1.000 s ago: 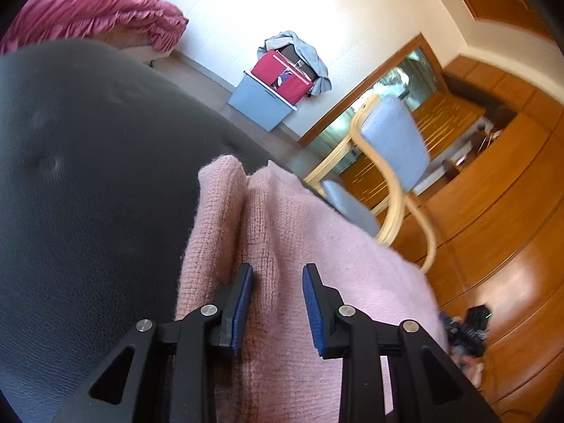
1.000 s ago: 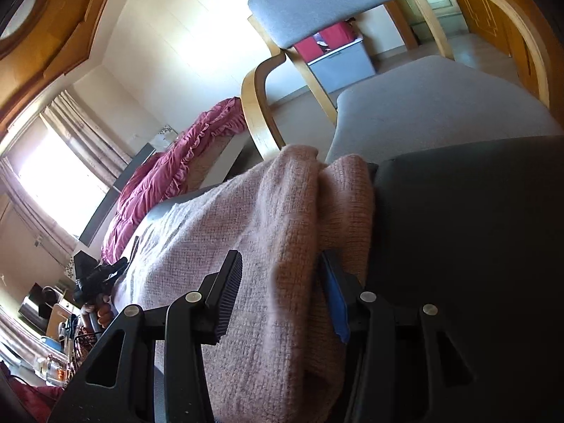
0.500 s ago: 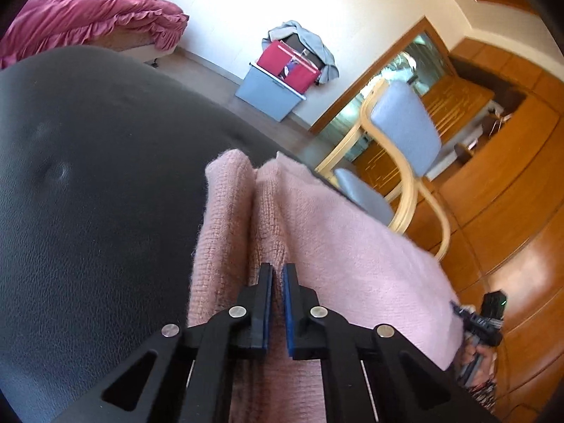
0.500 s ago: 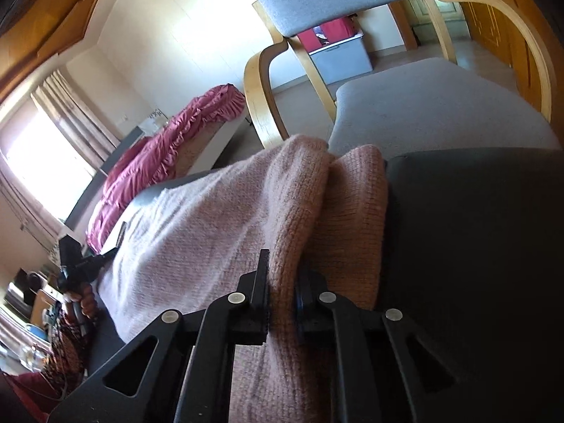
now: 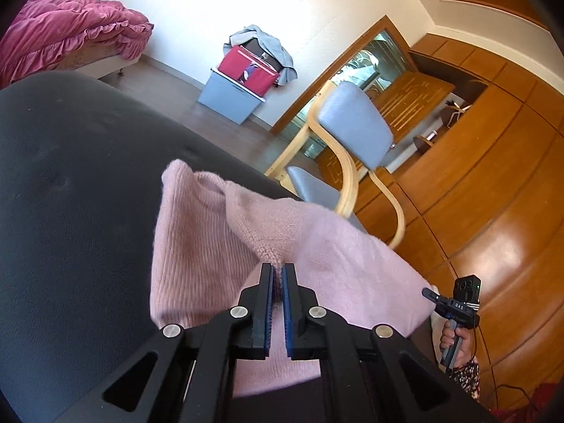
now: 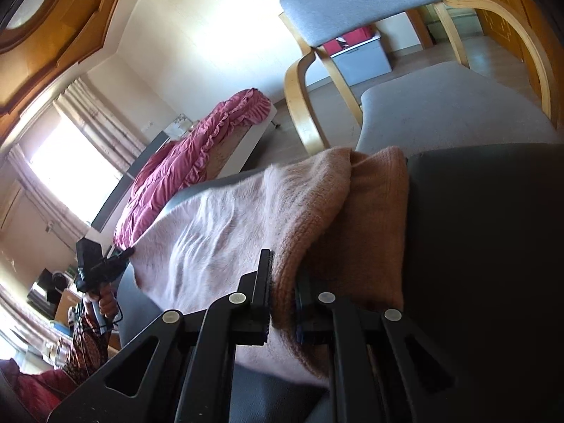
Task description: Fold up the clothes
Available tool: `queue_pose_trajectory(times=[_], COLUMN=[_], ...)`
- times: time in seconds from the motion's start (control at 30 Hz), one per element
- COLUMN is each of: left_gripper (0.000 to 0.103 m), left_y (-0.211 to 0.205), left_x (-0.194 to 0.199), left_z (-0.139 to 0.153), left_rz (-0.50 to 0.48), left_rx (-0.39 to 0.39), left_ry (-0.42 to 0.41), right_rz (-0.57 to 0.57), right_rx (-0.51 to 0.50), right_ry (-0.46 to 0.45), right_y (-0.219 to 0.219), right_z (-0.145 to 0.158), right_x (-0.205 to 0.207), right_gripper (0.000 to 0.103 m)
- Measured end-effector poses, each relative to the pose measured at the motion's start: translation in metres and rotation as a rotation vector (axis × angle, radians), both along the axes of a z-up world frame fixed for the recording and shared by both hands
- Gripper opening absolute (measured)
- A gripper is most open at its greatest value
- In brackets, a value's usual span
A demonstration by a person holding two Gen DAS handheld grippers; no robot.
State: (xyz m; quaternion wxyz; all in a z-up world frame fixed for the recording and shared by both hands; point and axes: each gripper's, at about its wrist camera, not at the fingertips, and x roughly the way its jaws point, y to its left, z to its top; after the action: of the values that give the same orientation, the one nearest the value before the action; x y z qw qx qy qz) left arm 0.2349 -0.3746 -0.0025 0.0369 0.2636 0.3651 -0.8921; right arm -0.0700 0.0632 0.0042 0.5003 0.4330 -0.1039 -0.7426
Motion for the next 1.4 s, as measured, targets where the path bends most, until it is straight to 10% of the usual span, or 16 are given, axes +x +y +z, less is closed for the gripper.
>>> queue_pose_trajectory(times=[0.5, 0.8, 1.03, 1.13, 1.4], left_gripper=[0.006, 0.025, 0.026, 0.024, 0.025], left_y=[0.007, 0.016, 0.029, 0.025, 0.004], left_x=[0.022, 0.042, 0.028, 0.026, 0.046], left_z=[-0.051, -0.052, -0.049, -0.045, -0.033], left_rz=[0.054, -0.001, 0.0, 0.026, 0.078], left_rx=[0.018, 0.035, -0.075, -0.092, -0.11], left_ry=[-0.132, -0.086, -0.146, -0.151, -0.088], right_rz=[-0.03, 0.027, 0.067, 0.075, 0.069], right_rx=[0.14, 0.081, 0.111, 0.142, 0.097], right_ry=[-0.075, 0.009, 0.037, 0.035, -0.005], right_y=[0.024, 0.047, 0.032, 0.024, 0.042], right_z=[-0.053, -0.041, -0.05, -0.052, -0.055], right_x=[0.016, 0.028, 0.031, 0.035, 0.041], right_gripper=[0.01, 0.037, 0.035, 0.018, 0.022])
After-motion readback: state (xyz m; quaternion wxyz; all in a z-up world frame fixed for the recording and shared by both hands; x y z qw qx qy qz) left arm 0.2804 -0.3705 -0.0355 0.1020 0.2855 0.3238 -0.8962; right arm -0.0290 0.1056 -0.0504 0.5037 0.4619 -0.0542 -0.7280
